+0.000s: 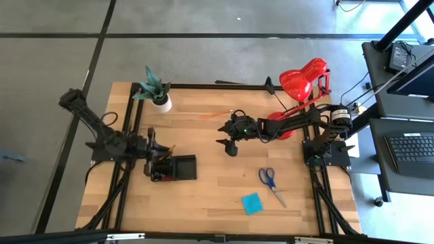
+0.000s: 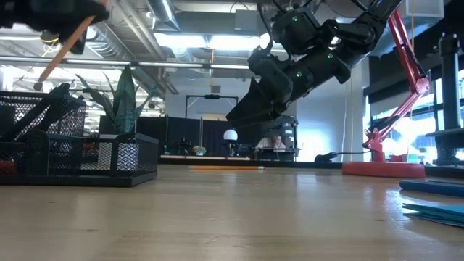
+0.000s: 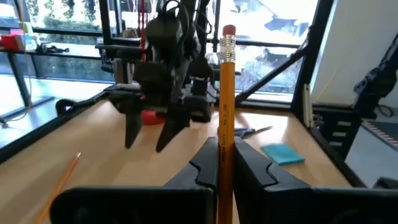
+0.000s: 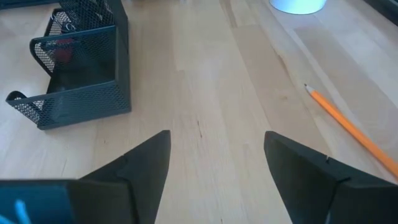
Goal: Pick and place office supplies into organizer
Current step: Put the bottom yellow pencil into the back left compartment of the desk organizer
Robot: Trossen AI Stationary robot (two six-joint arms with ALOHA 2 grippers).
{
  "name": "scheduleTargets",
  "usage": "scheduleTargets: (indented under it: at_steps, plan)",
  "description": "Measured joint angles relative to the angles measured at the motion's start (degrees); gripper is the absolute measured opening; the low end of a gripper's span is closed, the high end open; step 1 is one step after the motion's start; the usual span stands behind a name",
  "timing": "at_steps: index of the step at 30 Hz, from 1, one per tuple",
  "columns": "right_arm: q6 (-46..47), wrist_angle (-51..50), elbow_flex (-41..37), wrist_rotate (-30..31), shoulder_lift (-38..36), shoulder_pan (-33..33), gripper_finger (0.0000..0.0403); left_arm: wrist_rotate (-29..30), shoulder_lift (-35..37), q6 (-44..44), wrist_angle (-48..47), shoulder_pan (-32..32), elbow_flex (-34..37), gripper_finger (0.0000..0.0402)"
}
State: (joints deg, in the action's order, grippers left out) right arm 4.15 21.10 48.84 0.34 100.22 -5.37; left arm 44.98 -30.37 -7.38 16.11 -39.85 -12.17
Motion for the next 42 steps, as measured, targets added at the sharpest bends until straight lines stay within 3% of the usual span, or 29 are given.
scheduleTargets:
  at_steps: [9, 17, 31, 42]
  plan:
    - [0.37, -0.01, 0.00, 0.02, 0.00, 0.00, 0.0261, 9.10, -0.08, -5.97, -0.02, -6.17, 5.57, 0.0017]
    - [1.58, -0.01, 0.00, 0.02, 0.00, -0.02, 0.0261, 12.37, -0.15, -10.82, 0.34, -8.72, 9.22, 0.0017]
    - [1.59, 0.01, 0.00, 0.02, 0.00, -0.02, 0.0261, 12.19, -0.33, -16.93, -2.69, -9.63, 11.72, 0.0020]
    - [1.50, 0.01, 0.00, 0.02, 0.00, -0.02, 0.0261, 11.44, -0.31, -16.95, -2.51, -9.62, 11.72, 0.0067]
